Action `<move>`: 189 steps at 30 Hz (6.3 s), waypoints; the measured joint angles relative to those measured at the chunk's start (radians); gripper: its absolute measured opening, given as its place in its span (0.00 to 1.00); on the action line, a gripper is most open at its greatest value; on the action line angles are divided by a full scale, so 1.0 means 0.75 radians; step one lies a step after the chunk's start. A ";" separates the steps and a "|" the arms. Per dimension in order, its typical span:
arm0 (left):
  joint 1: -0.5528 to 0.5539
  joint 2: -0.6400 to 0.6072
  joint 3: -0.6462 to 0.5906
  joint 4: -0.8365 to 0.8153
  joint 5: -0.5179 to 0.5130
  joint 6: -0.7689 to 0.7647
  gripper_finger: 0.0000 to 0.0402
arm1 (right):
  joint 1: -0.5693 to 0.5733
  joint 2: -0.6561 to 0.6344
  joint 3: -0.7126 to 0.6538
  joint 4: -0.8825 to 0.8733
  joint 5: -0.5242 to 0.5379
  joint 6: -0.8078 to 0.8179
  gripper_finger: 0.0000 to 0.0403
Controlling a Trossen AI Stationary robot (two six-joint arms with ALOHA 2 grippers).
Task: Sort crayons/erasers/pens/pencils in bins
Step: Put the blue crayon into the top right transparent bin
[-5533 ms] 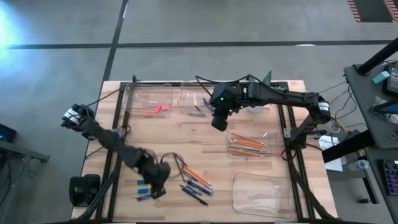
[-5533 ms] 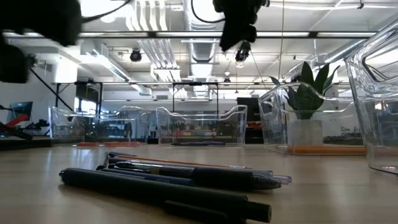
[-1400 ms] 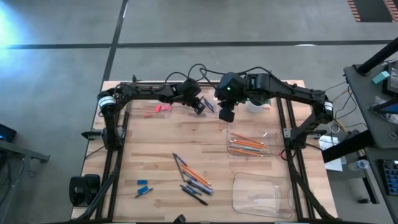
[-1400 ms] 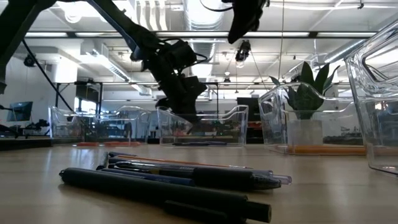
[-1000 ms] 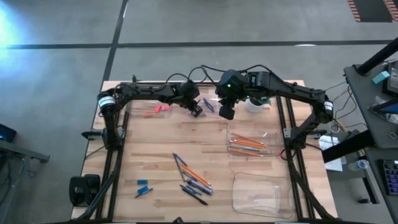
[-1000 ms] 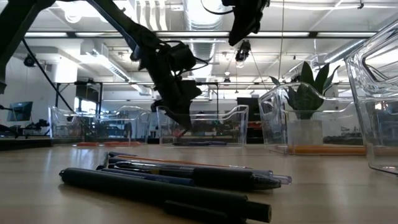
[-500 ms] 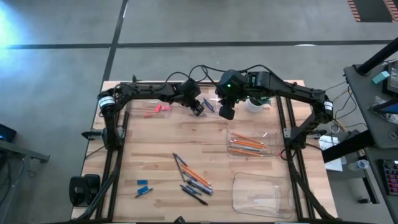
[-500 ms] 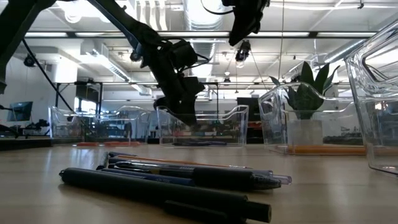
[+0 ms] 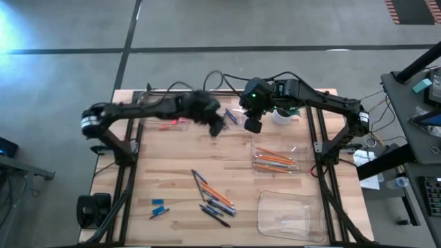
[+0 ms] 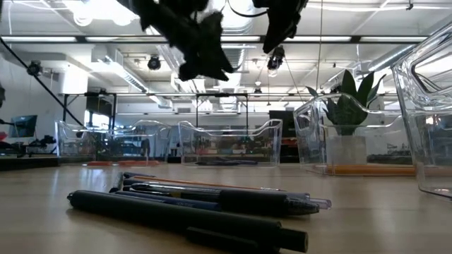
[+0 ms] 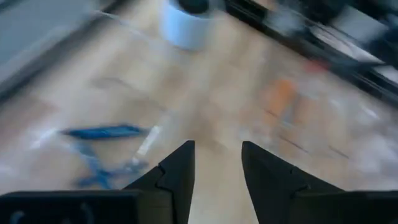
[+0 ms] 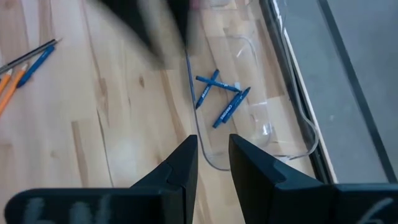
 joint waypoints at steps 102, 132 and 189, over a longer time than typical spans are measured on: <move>-1.338 -0.074 -0.385 -0.366 -0.062 -1.210 0.02 | -0.009 0.002 -0.195 0.022 0.000 0.196 0.20; -0.264 -0.436 -0.377 0.354 -0.421 -0.152 0.02 | 0.004 -0.197 -0.195 0.333 -0.086 0.026 0.20; -0.234 -0.477 -0.366 1.093 -0.240 0.038 0.02 | 0.115 -0.111 -0.114 0.825 -0.385 0.163 0.53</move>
